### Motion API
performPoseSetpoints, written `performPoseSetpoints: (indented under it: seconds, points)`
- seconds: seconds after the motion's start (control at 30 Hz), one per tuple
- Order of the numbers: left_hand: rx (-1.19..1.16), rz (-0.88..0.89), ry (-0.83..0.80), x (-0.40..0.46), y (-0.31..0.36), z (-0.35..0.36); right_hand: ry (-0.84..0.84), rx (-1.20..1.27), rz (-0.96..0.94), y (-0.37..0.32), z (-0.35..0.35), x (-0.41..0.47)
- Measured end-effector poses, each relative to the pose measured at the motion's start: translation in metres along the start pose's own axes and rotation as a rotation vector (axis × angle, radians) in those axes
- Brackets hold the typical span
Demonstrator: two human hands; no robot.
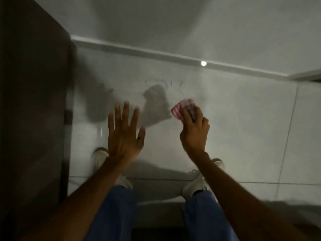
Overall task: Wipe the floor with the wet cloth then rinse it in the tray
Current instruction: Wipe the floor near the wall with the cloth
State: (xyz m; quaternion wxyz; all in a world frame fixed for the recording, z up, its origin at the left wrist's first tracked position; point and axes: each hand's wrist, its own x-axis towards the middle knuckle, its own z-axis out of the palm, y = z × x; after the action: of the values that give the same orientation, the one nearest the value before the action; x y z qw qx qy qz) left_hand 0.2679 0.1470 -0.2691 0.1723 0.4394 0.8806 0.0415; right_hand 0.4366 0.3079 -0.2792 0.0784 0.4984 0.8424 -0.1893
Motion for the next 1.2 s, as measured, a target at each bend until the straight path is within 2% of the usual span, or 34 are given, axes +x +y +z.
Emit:
performPoseSetpoints:
  seconds: [0.1, 0.23, 0.33, 0.47, 0.5, 0.6, 0.63, 0.73, 0.77, 0.83, 0.87, 0.9, 0.97, 1.0, 1.07, 1.1, 1.17, 1.2]
  points:
    - [0.021, -0.057, -0.050, 0.023, -0.004, 0.068, 0.027, 0.024, 0.079, 0.041, 0.049, 0.032]
    - [0.042, -0.104, -0.032, 0.047, -0.023, 0.150, -0.046, 0.079, 0.023, 0.074, 0.109, 0.069]
    - [0.052, -0.095, -0.022, 0.060, -0.038, 0.193, -0.113, -0.032, -0.157, 0.088, 0.140, 0.090]
    - [0.107, -0.101, 0.189, 0.061, -0.048, 0.230, -0.015, -0.100, -0.451, 0.097, 0.158, 0.137]
    - [0.108, -0.086, 0.225, 0.062, -0.051, 0.235, 0.035, -0.103, -0.440, 0.099, 0.157, 0.156]
    - [0.109, -0.055, 0.298, 0.065, -0.055, 0.240, 0.110, -0.030, -0.130, 0.085, 0.142, 0.200]
    - [0.106, -0.057, 0.306, 0.064, -0.056, 0.239, 0.111, -0.037, -0.118, 0.071, 0.141, 0.202]
    - [0.072, -0.053, 0.297, 0.062, -0.051, 0.237, 0.027, -0.153, -0.534, 0.049, 0.145, 0.192]
    - [0.063, -0.053, 0.296, 0.062, -0.051, 0.236, 0.019, -0.154, -0.553, 0.049, 0.144, 0.193]
    - [0.048, -0.055, 0.300, 0.063, -0.054, 0.235, 0.077, -0.101, -0.261, 0.047, 0.139, 0.197]
    - [0.046, -0.053, 0.295, 0.063, -0.056, 0.236, 0.109, -0.096, -0.177, 0.043, 0.138, 0.197]
    - [0.046, -0.050, 0.282, 0.063, -0.056, 0.237, 0.091, -0.122, -0.229, 0.037, 0.139, 0.193]
    - [0.041, -0.051, 0.268, 0.064, -0.056, 0.239, 0.035, -0.176, -0.466, 0.030, 0.146, 0.191]
    - [0.039, -0.054, 0.274, 0.064, -0.057, 0.239, 0.047, -0.154, -0.435, 0.025, 0.148, 0.192]
    - [0.033, -0.052, 0.286, 0.063, -0.057, 0.238, 0.102, -0.118, -0.248, 0.011, 0.148, 0.194]
    - [0.033, -0.049, 0.287, 0.063, -0.056, 0.237, 0.085, -0.125, -0.276, 0.003, 0.149, 0.192]
    - [0.031, -0.053, 0.299, 0.064, -0.055, 0.237, 0.020, -0.182, -0.524, -0.010, 0.159, 0.191]
    - [0.028, -0.059, 0.312, 0.065, -0.055, 0.238, 0.016, -0.159, -0.535, -0.017, 0.161, 0.193]
